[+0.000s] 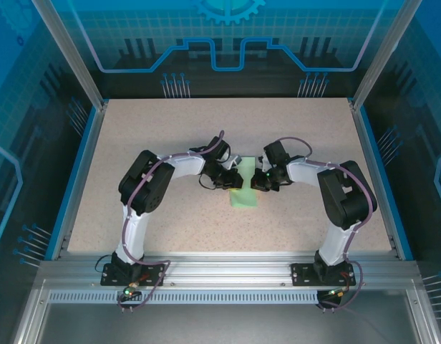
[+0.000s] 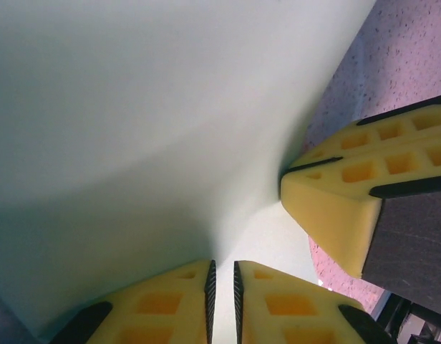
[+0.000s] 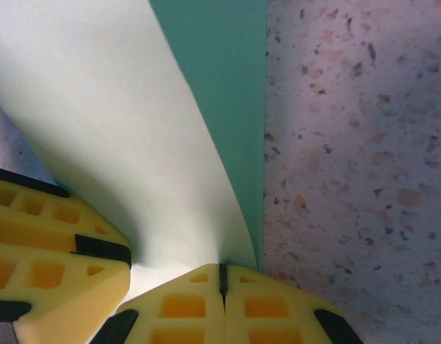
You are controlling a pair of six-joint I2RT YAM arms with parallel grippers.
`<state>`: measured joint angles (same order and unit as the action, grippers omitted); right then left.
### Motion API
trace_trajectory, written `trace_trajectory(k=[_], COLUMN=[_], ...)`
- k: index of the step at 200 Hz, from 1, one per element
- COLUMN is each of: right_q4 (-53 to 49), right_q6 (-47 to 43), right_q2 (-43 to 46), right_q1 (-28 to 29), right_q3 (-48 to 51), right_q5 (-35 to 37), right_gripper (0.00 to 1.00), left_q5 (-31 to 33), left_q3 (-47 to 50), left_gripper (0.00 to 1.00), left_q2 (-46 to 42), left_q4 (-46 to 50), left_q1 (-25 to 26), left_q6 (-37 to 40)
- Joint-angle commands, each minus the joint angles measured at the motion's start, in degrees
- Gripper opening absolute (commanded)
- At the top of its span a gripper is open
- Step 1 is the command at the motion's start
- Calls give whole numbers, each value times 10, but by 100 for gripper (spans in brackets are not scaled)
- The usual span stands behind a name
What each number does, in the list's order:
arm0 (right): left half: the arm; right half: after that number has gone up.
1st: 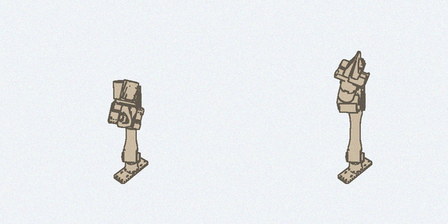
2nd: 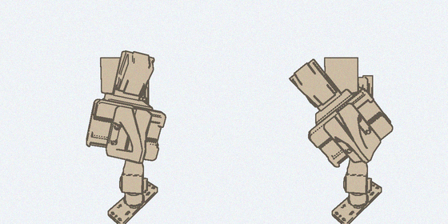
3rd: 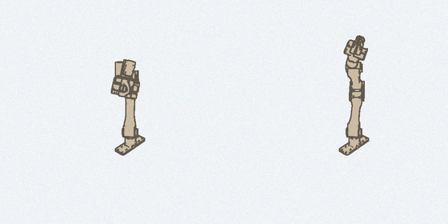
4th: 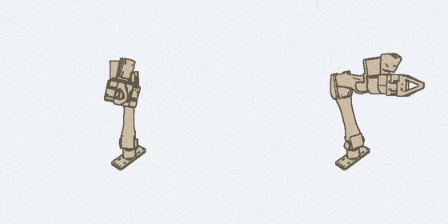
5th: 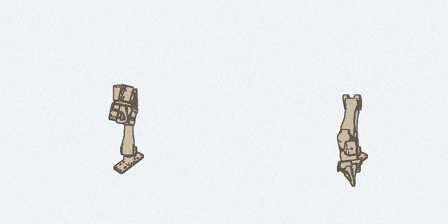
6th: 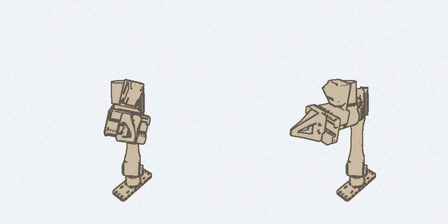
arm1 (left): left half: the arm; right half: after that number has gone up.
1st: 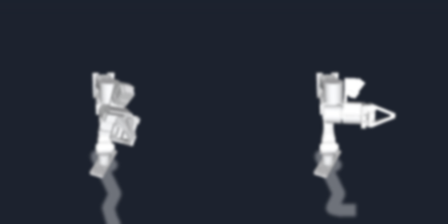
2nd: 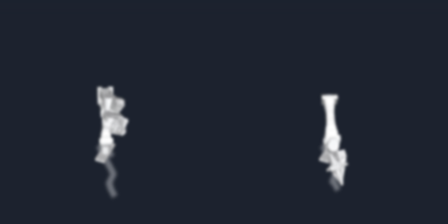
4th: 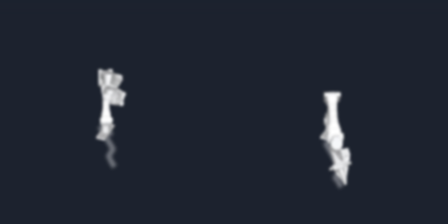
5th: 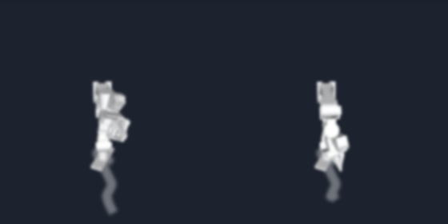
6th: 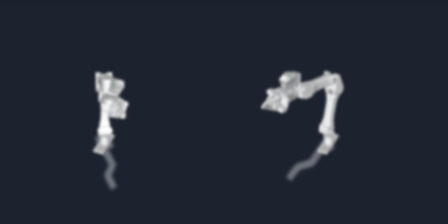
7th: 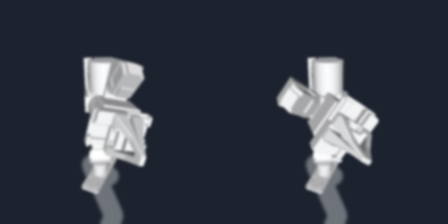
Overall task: Fold a paper plane with a square sheet of paper (fold left side to right side)
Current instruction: Hold the square sheet of paper at the center of the table.
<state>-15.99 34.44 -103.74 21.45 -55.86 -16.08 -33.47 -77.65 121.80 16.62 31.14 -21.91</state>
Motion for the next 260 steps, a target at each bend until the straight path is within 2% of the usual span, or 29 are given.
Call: trace_trajectory(k=[1, 79, 147, 208, 260], right_q4=[-30, 62, 98, 30, -13], right_q6=[-9, -10, 11, 15, 19], right_q2=[-17, 67, -20, -75, -85], right_q1=[12, -7, -1, 3, 4], right_q3=[13, 19, -32, -68, -71], right_q5=[27, -27, -68, -32, 1], right_gripper=[6, 5, 3, 1, 0], left_q5=[2, 15, 15, 13, 13], left_q3=[-3, 1, -4, -1, 23], left_gripper=[18, 18, 18, 18, 18], left_q2=[5, 13, 16, 10, -12], left_q4=[20, 27, 29, 36, 42], left_q1=[1, 2, 4, 4, 6], left_q6=[20, 17, 17, 26, 41])
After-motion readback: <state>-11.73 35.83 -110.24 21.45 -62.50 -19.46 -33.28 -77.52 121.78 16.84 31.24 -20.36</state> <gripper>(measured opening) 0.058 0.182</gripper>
